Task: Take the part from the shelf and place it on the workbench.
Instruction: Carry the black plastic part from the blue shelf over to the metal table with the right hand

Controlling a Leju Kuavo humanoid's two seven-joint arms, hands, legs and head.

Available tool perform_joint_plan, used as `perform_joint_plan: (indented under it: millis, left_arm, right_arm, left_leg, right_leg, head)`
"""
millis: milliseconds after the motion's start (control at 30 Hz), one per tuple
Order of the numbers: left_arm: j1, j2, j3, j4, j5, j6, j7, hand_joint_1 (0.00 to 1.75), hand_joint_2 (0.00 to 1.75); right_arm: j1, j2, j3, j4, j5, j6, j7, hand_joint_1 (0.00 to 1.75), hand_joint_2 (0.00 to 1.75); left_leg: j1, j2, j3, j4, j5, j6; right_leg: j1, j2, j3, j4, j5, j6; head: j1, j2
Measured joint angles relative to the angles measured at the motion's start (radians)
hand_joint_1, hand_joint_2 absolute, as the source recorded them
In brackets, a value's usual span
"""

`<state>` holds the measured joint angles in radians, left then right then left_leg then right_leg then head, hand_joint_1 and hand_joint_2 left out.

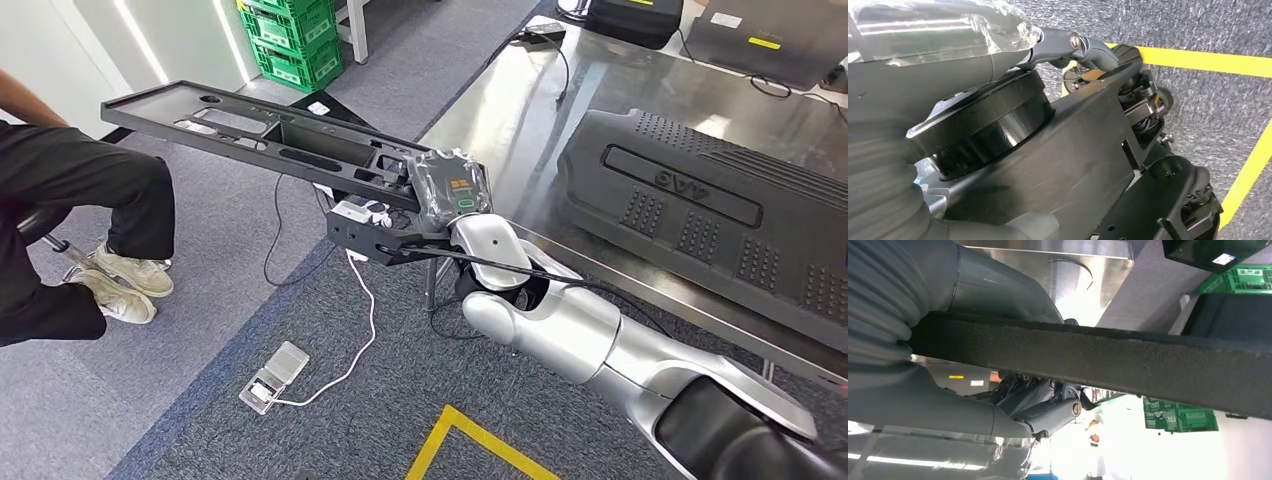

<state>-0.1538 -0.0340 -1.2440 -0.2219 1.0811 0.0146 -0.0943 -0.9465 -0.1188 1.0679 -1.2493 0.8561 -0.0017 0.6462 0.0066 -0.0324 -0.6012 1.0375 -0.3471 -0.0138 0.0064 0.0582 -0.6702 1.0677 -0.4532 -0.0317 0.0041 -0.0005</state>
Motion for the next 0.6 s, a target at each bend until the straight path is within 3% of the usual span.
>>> perform_joint_plan:
  millis: [33,133,167,200,233,300,367,433,500,533,600]
  left_arm:
    - [0.0,-0.001,0.0,0.0,0.0,0.0,0.0,0.0,1.75]
    - [0.002,-0.001,0.0,0.0,0.001,0.0,0.0,0.0,1.75]
    - [0.003,0.0,0.0,0.0,0.001,0.0,0.001,0.0,1.75]
    - [0.003,0.0,0.0,0.0,0.001,0.0,0.002,0.0,1.75]
    - [0.003,0.0,0.0,0.0,0.001,0.0,0.003,0.0,1.75]
    - [0.002,0.0,0.0,0.0,0.0,0.0,0.007,0.0,1.75]
    - [0.002,0.001,0.0,0.001,0.0,0.0,0.011,0.0,1.75]
    - [0.001,0.002,0.0,0.001,0.0,0.0,0.014,0.0,1.75]
    - [0.0,0.003,0.0,0.001,0.0,0.0,0.017,0.0,1.75]
    - [-0.001,0.003,0.0,0.001,0.0,0.0,0.019,0.0,1.75]
    - [-0.004,0.004,0.0,0.001,0.0,-0.001,0.019,0.0,1.75]
  right_arm:
    - [-0.002,-0.001,-0.001,0.0,0.0,0.001,0.0,1.75,1.75]
    - [-0.005,-0.001,-0.002,0.0,-0.002,0.002,0.001,1.75,1.75]
    - [-0.003,-0.002,-0.002,0.0,-0.003,0.002,0.002,1.75,1.75]
    - [-0.002,-0.004,-0.002,0.001,-0.004,0.003,0.003,1.75,1.75]
    - [-0.001,-0.005,-0.003,0.001,-0.005,0.003,0.004,1.75,1.75]
    - [0.0,-0.007,-0.004,0.001,-0.005,0.003,0.006,1.75,1.75]
    - [-0.001,-0.008,-0.006,0.001,-0.005,0.003,0.007,1.75,1.75]
    - [-0.001,-0.009,-0.006,0.001,-0.006,0.003,0.008,1.75,1.75]
    - [-0.001,-0.011,-0.007,0.001,-0.006,0.003,0.01,1.75,1.75]
    - [-0.002,-0.012,-0.007,0.001,-0.005,0.002,0.01,1.75,1.75]
    - [-0.003,-0.012,-0.007,0.001,-0.005,0.002,0.011,1.75,1.75]
  left_leg:
    - [0.001,0.006,0.002,-0.004,0.002,0.005]
    - [0.0,0.024,0.004,-0.006,0.002,0.011]
    - [0.0,0.029,0.005,-0.006,0.001,0.012]
    - [0.0,0.034,0.005,-0.006,0.0,0.012]
    - [0.0,0.038,0.007,-0.006,-0.001,0.01]
    - [-0.001,0.046,0.011,-0.006,-0.005,0.006]
    - [-0.004,0.051,0.015,-0.007,-0.008,-0.003]
    - [-0.005,0.056,0.018,-0.009,-0.011,-0.012]
    - [-0.005,0.058,0.023,-0.006,-0.019,-0.023]
    - [-0.004,0.055,0.019,0.013,-0.033,-0.027]
    - [-0.005,0.043,-0.023,0.118,-0.092,-0.033]
  right_leg:
    - [-0.001,-0.014,-0.016,0.035,-0.021,0.006]
    - [-0.007,-0.045,-0.104,0.218,-0.101,0.019]
    - [-0.01,-0.047,-0.123,0.254,-0.107,0.022]
    - [-0.012,-0.049,-0.123,0.252,-0.095,0.023]
    - [-0.015,-0.052,-0.104,0.214,-0.068,0.024]
    - [-0.014,-0.073,-0.033,0.074,-0.009,0.021]
    - [-0.007,-0.086,0.011,-0.016,0.013,0.011]
    - [-0.001,-0.079,0.016,-0.029,0.01,0.001]
    - [-0.005,-0.071,0.021,-0.035,0.011,-0.008]
    - [-0.007,-0.068,0.026,-0.039,0.012,-0.014]
    - [-0.008,-0.061,0.032,-0.044,0.013,-0.024]
  head:
    - [0.005,0.0]
    - [0.02,0.0]
    - [0.023,0.0]
    - [0.027,0.0]
    - [0.031,0.0]
    - [0.039,0.0]
    - [0.041,0.0]
    - [0.038,0.0]
    - [0.034,0.0]
    - [0.029,0.0]
    - [0.016,0.0]
